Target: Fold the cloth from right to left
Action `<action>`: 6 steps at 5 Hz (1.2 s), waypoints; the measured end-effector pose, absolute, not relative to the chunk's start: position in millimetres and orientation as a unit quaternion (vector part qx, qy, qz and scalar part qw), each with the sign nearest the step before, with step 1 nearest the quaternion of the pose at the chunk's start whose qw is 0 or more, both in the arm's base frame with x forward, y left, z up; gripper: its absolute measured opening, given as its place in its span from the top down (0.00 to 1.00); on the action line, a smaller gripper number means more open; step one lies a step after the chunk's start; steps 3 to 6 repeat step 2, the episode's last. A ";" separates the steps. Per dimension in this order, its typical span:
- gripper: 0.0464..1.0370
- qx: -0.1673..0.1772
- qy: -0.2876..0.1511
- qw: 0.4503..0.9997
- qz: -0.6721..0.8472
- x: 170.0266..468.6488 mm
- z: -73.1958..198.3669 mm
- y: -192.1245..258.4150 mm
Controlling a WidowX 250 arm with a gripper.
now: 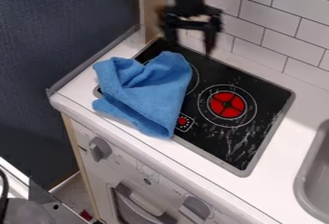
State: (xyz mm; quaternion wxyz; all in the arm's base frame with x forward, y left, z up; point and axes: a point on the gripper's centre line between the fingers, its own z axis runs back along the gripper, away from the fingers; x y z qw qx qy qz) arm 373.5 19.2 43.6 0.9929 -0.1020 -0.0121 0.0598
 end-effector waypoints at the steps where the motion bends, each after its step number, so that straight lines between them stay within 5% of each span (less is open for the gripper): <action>1: 0.04 -0.091 -0.004 0.996 0.012 382.7 41.9 -29.8; 2: 0.04 -0.068 0.016 0.997 -0.038 392.5 36.3 -77.4; 6: 0.04 -0.068 0.016 0.997 -0.038 392.5 36.3 -77.4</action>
